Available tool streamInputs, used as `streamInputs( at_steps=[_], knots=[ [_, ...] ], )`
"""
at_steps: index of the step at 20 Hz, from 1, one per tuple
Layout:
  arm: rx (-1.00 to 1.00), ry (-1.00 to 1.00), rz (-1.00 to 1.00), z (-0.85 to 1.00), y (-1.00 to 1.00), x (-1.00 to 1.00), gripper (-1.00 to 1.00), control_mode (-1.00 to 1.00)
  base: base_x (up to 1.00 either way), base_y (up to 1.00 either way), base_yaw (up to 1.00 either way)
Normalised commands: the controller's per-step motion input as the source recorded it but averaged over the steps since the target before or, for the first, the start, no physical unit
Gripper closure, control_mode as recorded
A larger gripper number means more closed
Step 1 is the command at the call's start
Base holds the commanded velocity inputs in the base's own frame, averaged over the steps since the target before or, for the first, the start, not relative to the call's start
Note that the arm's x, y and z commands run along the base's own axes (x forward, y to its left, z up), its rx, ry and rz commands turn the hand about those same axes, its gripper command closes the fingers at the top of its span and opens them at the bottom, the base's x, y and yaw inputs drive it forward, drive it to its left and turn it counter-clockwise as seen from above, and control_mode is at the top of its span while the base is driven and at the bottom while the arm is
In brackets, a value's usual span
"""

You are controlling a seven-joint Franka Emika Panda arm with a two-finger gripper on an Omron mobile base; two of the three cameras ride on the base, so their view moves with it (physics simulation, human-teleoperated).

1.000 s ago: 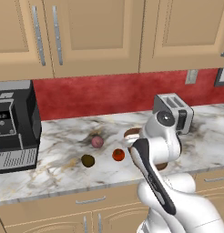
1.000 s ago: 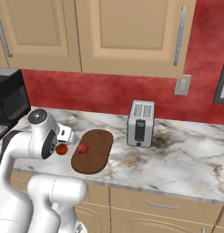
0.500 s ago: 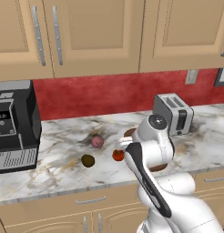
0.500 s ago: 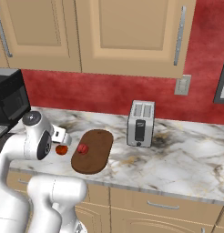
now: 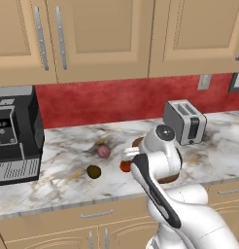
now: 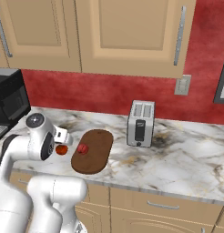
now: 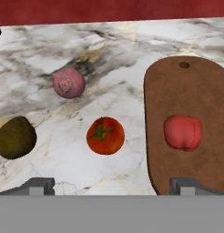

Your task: Place the avocado, onion, tomato, and bell pepper on the cutting board.

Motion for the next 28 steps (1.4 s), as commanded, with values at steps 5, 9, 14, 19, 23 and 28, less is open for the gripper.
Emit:
streamInputs(
  at_steps=[5, 9, 14, 19, 23, 28],
  knots=[
    [0.00, 0.01, 0.00, -0.16, 0.15, 0.23, -1.00, -1.00, 0.00, 0.00, 0.00],
    [0.00, 0.06, 0.00, -0.15, 0.19, 0.20, -1.00, -1.00, 0.00, 0.00, 0.00],
    [0.00, 0.07, 0.00, -0.12, 0.04, 0.12, -1.00, -1.00, 0.00, 0.00, 0.00],
    [0.00, 0.05, 0.00, -0.10, 0.00, 0.07, -1.00, -1.00, 0.00, 0.00, 0.00],
    [0.00, 0.02, 0.00, -0.21, 0.00, 0.05, -1.00, -1.00, 0.00, 0.00, 0.00],
    [0.00, 0.01, 0.00, -0.30, 0.00, 0.09, -1.00, -1.00, 0.00, 0.00, 0.00]
  ],
)
